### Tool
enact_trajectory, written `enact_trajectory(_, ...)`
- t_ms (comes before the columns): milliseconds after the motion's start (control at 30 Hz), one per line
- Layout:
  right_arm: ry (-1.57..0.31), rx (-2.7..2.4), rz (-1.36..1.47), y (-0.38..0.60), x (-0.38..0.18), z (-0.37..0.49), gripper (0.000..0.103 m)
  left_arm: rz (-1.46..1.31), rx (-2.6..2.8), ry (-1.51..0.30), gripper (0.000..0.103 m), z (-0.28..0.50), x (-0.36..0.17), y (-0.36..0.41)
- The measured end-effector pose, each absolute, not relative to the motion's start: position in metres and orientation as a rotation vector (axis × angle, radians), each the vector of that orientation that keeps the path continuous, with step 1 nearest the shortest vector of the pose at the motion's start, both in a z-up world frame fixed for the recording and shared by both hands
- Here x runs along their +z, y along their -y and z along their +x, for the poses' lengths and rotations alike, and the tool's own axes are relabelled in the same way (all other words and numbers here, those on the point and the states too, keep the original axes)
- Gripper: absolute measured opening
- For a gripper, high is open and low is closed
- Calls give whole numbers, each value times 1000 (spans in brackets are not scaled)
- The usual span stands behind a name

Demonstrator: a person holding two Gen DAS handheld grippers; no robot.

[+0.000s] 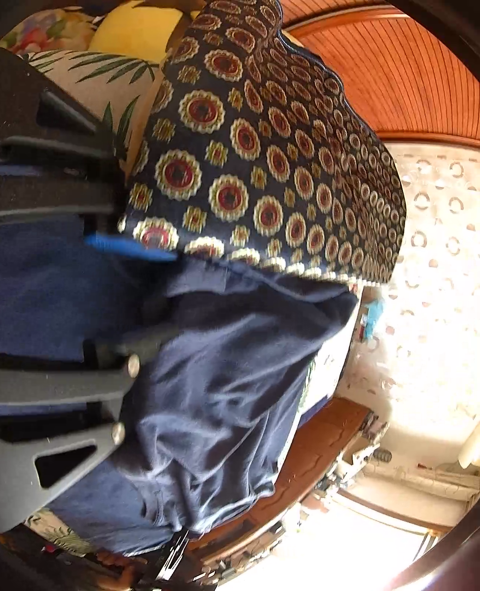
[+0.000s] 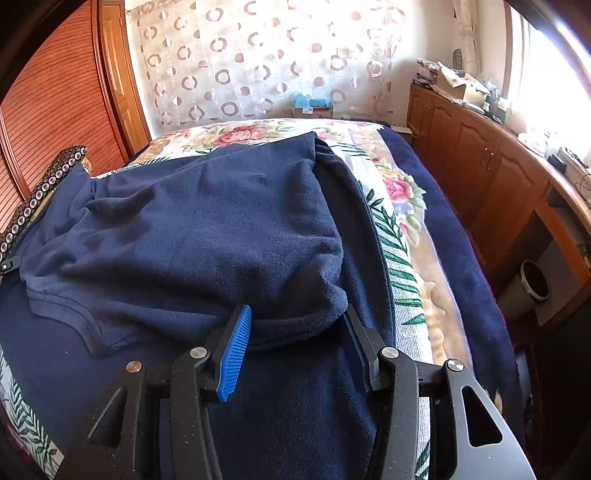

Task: Fold small clothes
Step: 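Grasp the shirt edge with both grippers and lift it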

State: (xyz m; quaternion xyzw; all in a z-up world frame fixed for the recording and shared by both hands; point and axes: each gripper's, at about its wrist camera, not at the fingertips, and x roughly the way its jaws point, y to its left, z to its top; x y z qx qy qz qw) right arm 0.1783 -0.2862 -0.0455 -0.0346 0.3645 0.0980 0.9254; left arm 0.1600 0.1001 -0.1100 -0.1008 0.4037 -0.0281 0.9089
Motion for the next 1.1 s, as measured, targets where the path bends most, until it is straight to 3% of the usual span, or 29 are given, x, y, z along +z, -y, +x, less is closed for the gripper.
enact_trajectory(67, -747, 200, -66, 287, -46, 178, 50, -222, -60, -821, 4, 160, -112, -104)
enact_trajectory(100, -746, 202, -60, 288, -45, 179, 48, -225, -68, -817, 3, 158, -112, -104)
enact_trajectory(133, -746, 205, -54, 289, -45, 179, 40, -210, -68, -803, 3, 155, -111, -103)
enact_trajectory(200, -740, 231, -61, 288, -44, 180, 9, -174, -68, -778, 2, 149, -106, -99)
enact_trajectory(267, -717, 243, -76, 286, -40, 179, 5, -173, -78, -752, 2, 143, -99, -98)
enact_trajectory(833, -480, 350, -56, 303, 31, 95, 2, -197, -138, -546, 2, 82, -29, -109)
enact_trajectory(1100, -525, 370, -55, 319, 14, 52, 2, -203, -114, -609, 2, 57, -56, -122)
